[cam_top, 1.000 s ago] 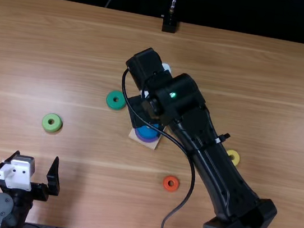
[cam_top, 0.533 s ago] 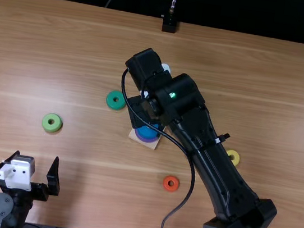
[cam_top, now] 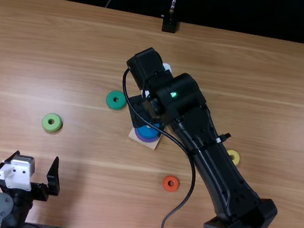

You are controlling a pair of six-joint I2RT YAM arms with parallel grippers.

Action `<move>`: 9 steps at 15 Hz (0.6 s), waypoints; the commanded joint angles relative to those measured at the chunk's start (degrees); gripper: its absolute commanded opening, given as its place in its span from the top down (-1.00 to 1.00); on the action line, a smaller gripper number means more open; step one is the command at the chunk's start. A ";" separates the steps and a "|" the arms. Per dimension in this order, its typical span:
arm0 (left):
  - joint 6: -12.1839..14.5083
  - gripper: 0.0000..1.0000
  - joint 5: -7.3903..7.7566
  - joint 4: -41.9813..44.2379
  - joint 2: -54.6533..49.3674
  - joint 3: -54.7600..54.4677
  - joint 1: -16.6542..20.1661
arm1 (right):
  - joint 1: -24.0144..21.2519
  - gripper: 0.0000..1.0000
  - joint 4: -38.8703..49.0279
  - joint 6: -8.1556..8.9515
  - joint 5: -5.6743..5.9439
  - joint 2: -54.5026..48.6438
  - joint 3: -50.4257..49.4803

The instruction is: Build the Hanoi tower: stack the rings onto the peg from bottom to top in this color order: purple, dark blue, light blue, dark green, light green, yellow, orange.

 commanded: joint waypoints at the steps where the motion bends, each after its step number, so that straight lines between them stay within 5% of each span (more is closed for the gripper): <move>1: 0.30 -1.00 1.20 -2.11 -0.89 -6.68 0.04 | -1.35 1.00 -0.32 -0.05 0.62 1.21 1.56; 9: 0.30 -1.00 1.20 -2.11 -0.89 -6.68 0.04 | -2.14 1.00 -0.32 -0.47 0.52 1.30 1.29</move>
